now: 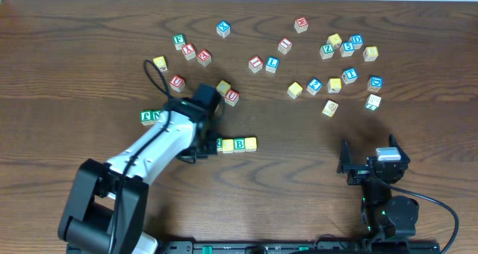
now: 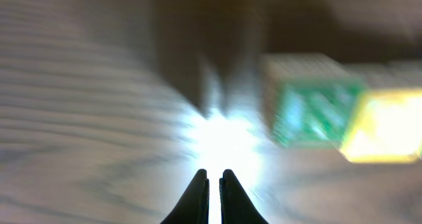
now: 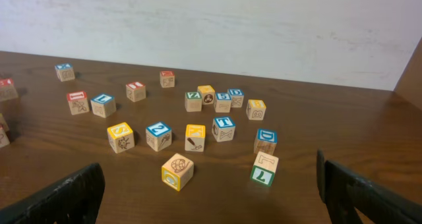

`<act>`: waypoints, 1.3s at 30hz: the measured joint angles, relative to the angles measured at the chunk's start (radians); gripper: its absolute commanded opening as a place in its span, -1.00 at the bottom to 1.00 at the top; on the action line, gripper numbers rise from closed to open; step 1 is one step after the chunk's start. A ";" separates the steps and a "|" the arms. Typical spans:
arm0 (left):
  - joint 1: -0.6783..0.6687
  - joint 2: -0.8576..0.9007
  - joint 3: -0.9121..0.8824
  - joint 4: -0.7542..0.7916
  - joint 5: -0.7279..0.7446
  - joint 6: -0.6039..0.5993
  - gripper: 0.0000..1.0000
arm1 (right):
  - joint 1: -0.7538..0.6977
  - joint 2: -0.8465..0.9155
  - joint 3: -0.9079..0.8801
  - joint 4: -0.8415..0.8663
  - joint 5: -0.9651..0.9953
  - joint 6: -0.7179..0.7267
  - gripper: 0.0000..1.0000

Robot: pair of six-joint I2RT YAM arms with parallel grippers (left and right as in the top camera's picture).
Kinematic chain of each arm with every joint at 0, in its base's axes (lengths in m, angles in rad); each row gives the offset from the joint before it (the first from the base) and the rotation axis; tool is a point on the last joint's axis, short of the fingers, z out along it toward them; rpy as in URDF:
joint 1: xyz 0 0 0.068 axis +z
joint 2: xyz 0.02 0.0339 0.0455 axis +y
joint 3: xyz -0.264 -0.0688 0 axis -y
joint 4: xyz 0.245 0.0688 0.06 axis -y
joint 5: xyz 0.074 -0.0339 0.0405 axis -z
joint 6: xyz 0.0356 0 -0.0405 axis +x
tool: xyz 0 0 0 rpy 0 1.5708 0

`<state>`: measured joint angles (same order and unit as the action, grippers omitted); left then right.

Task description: Spell out ROBOT

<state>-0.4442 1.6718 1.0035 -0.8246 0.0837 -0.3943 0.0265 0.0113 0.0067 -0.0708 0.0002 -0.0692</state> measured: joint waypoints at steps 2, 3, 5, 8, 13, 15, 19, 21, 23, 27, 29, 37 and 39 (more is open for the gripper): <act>-0.034 0.000 0.000 -0.004 0.037 0.014 -0.85 | 0.000 0.000 0.000 0.000 0.000 0.000 0.99; -0.049 0.000 -0.001 0.003 0.055 0.022 -0.85 | 0.000 0.000 0.000 0.000 0.000 0.000 0.98; -0.065 -0.003 -0.008 0.023 0.091 0.040 -0.85 | 0.000 0.000 0.000 0.000 0.000 0.000 0.99; -0.067 -0.019 -0.029 0.035 0.117 0.063 -0.85 | 0.000 0.000 0.000 0.000 0.000 0.000 0.98; -0.067 -0.039 -0.057 0.091 0.133 0.108 -0.85 | 0.000 0.000 0.000 0.000 0.000 0.000 0.98; -0.067 -0.039 -0.064 0.107 0.137 0.119 -0.86 | 0.000 0.000 0.000 0.000 0.000 0.000 0.99; -0.067 -0.039 -0.066 0.115 0.143 0.148 -0.85 | 0.000 0.000 0.000 0.000 0.000 0.000 0.99; -0.067 -0.040 -0.072 0.118 0.145 0.163 -0.86 | 0.000 0.000 0.000 0.000 0.000 0.000 0.98; -0.067 -0.040 -0.085 0.117 0.147 0.169 -0.85 | 0.000 0.000 0.000 0.000 0.000 0.000 0.98; -0.068 -0.040 -0.103 0.116 0.153 0.183 -0.85 | 0.000 0.000 0.000 0.000 0.000 0.000 0.99; -0.069 -0.040 -0.106 0.116 0.155 0.186 -0.85 | 0.000 0.000 0.000 0.000 0.000 0.000 0.99; -0.140 -0.040 -0.108 0.139 0.158 0.186 -0.85 | 0.000 0.000 0.000 0.000 0.000 0.000 0.99; -0.155 -0.040 -0.108 0.151 0.159 0.186 -0.85 | 0.000 0.000 0.000 0.000 0.000 0.000 0.99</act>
<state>-0.5991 1.6321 0.8959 -0.6731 0.2424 -0.2081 0.0265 0.0109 0.0067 -0.0708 0.0002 -0.0692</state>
